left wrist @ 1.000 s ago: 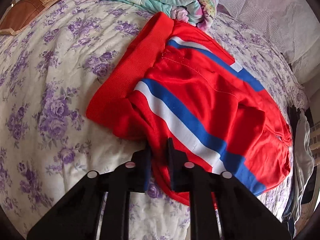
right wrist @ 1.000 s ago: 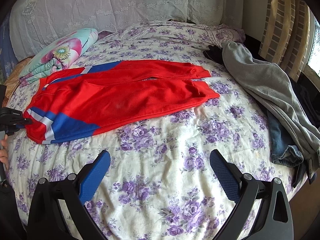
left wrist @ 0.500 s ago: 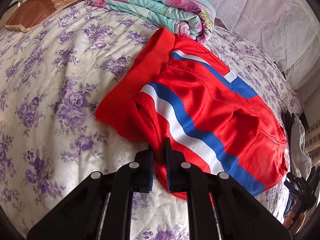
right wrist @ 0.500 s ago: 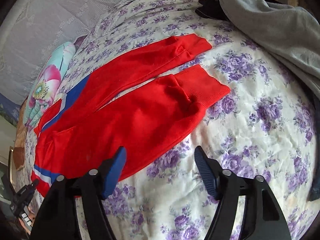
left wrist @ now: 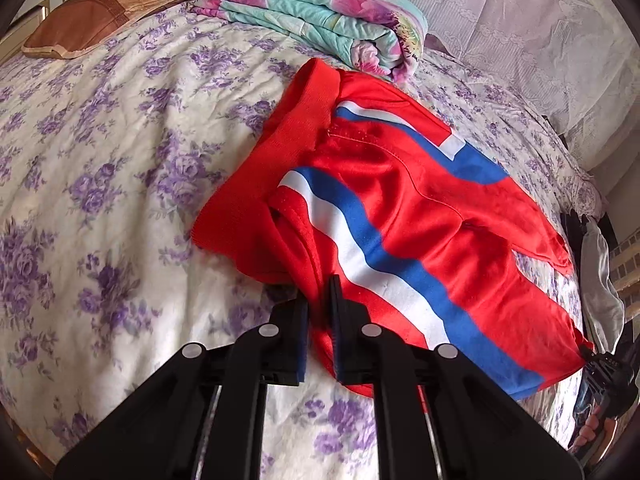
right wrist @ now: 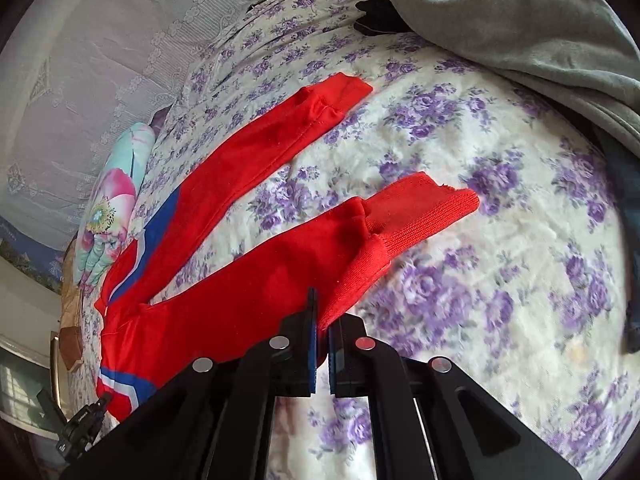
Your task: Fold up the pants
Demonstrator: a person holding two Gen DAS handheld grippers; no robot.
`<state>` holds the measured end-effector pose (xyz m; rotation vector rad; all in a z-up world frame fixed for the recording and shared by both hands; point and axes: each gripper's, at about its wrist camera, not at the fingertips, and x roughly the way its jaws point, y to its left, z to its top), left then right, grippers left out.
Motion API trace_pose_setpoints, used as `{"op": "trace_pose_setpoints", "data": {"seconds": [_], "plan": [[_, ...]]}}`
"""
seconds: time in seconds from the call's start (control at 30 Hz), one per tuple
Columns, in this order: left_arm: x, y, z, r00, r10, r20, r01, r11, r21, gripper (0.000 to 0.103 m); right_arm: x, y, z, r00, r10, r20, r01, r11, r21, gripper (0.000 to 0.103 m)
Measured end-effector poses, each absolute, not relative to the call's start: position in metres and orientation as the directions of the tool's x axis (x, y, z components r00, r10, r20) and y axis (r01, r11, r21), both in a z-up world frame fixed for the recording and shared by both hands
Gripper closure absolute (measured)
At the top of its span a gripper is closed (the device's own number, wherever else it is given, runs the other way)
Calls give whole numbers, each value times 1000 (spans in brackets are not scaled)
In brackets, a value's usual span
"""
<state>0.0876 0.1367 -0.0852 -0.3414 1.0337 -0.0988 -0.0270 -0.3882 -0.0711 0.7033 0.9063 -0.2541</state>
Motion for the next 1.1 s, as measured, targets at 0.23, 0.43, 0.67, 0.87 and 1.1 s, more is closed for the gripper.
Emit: {"op": "trace_pose_setpoints", "data": {"seconds": [0.23,0.43,0.67,0.87,1.1], "plan": [[73,126,-84,505,-133,-853,-69,979,-193,34,-30,-387,-102,540,100,-835,489,770,409,55],[36,162,-36,580,-123,-805,-105,969,-223,23,-65,-386,-36,576,-82,-813,477,841,253,26],[166,139,10,591,-210,-779,41,972,-231,21,44,-438,-1,646,13,-763,390,854,345,17],[275,85,-49,404,-204,-892,108,979,-176,75,148,-477,-59,512,47,-857,495,799,340,25],[307,85,-92,382,-136,-914,61,991,-122,94,192,-482,-98,465,15,-885,519,805,286,80]]}}
